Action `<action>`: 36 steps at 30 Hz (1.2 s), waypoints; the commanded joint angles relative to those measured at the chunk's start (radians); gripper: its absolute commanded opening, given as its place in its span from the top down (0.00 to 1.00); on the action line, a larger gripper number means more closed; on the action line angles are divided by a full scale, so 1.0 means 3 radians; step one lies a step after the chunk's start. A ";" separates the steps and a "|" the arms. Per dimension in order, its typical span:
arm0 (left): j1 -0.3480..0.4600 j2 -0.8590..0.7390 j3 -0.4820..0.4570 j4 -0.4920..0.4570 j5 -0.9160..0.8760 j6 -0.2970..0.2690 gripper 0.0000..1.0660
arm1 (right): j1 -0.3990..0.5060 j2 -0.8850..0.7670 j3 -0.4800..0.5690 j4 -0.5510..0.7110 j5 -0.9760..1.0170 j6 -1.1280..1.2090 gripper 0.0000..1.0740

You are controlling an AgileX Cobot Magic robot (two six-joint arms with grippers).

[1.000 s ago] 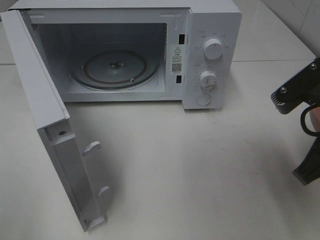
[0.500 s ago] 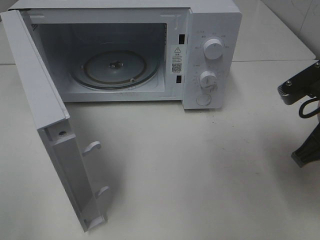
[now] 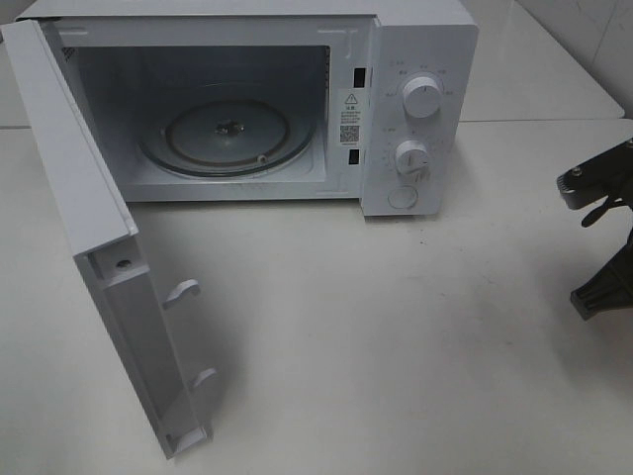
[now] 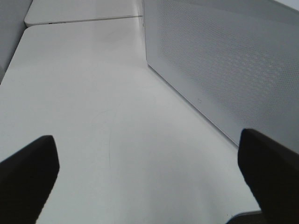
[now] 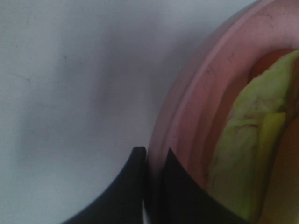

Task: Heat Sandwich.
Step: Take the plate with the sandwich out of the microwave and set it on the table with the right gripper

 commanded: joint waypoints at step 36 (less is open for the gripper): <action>-0.0017 -0.0087 0.0010 -0.0030 -0.0037 -0.0007 0.05 | -0.0023 0.1030 0.0017 -0.0883 -0.0650 0.0973 0.99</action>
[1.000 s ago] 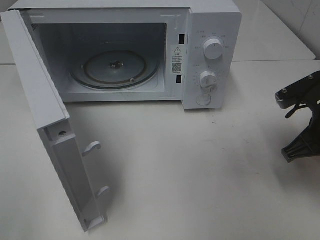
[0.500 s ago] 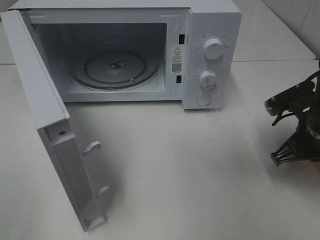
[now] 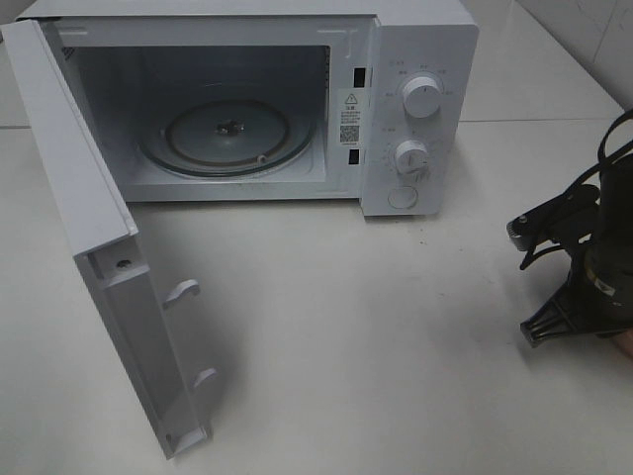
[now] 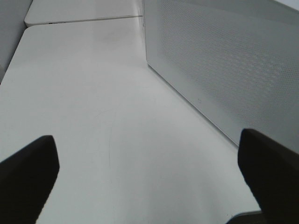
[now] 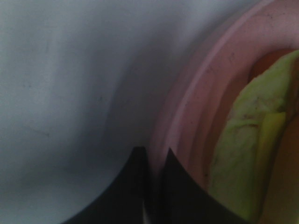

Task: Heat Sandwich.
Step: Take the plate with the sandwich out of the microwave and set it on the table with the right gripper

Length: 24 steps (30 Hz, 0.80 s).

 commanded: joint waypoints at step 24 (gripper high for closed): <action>-0.0017 -0.0087 0.0010 -0.0030 -0.0037 -0.0007 0.05 | -0.0020 -0.0070 0.0010 0.0110 0.0027 -0.0090 0.67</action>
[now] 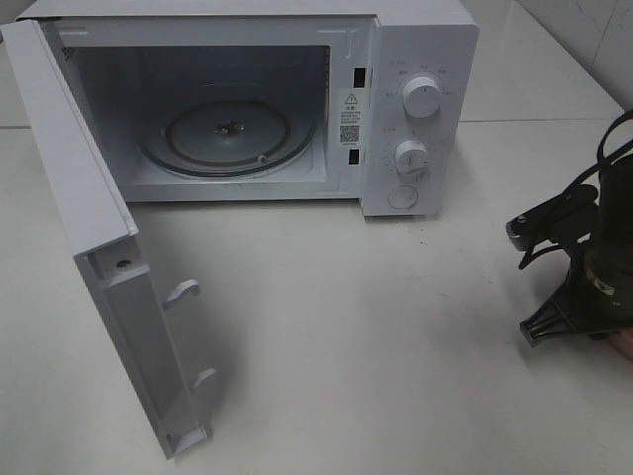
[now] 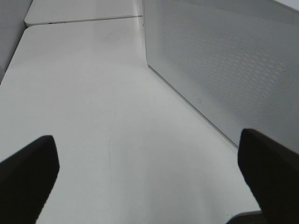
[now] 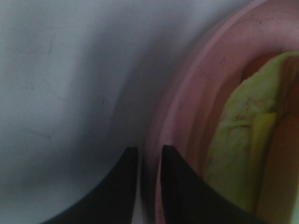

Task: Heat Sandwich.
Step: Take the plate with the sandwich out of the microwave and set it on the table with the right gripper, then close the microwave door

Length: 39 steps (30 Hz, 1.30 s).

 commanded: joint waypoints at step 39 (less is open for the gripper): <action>-0.0017 -0.0087 0.0010 -0.0030 -0.0037 -0.0007 0.05 | -0.0010 -0.2677 0.0010 0.2563 0.1597 -0.2380 0.29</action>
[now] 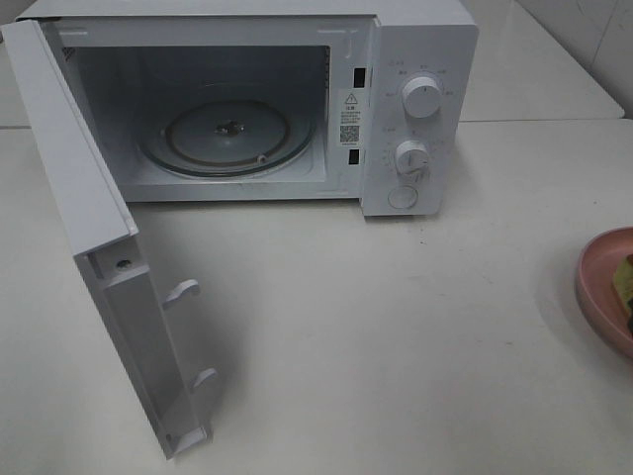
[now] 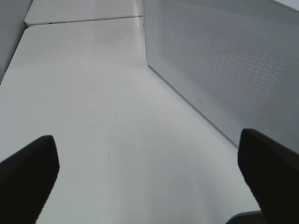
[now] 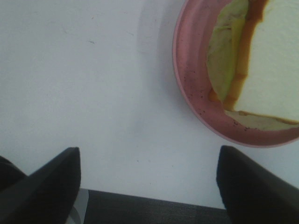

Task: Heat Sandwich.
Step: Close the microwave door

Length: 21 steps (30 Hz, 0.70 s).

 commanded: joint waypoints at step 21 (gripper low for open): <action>-0.0017 -0.0087 0.0010 -0.0030 -0.0037 -0.0007 0.05 | -0.0160 -0.2113 0.0020 0.0233 0.0773 -0.0127 0.29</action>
